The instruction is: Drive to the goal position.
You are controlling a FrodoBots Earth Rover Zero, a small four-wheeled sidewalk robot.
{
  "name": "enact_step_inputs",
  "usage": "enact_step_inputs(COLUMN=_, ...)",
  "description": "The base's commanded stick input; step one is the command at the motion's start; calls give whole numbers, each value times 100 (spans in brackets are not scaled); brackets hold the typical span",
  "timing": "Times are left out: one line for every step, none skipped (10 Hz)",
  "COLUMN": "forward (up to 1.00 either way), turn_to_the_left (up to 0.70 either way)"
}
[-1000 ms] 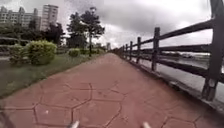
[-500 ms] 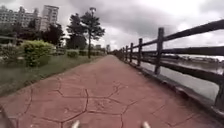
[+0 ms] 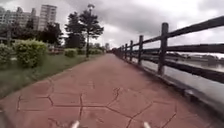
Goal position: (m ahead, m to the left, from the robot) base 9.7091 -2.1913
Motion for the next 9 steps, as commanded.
enact_step_inputs(forward=50, turn_to_the_left=0)
enact_step_inputs(forward=50, turn_to_the_left=0)
enact_step_inputs(forward=50, turn_to_the_left=0)
enact_step_inputs(forward=50, turn_to_the_left=0)
enact_step_inputs(forward=50, turn_to_the_left=0)
enact_step_inputs(forward=50, turn_to_the_left=0)
enact_step_inputs(forward=50, turn_to_the_left=0)
enact_step_inputs(forward=50, turn_to_the_left=0)
enact_step_inputs(forward=50, turn_to_the_left=0)
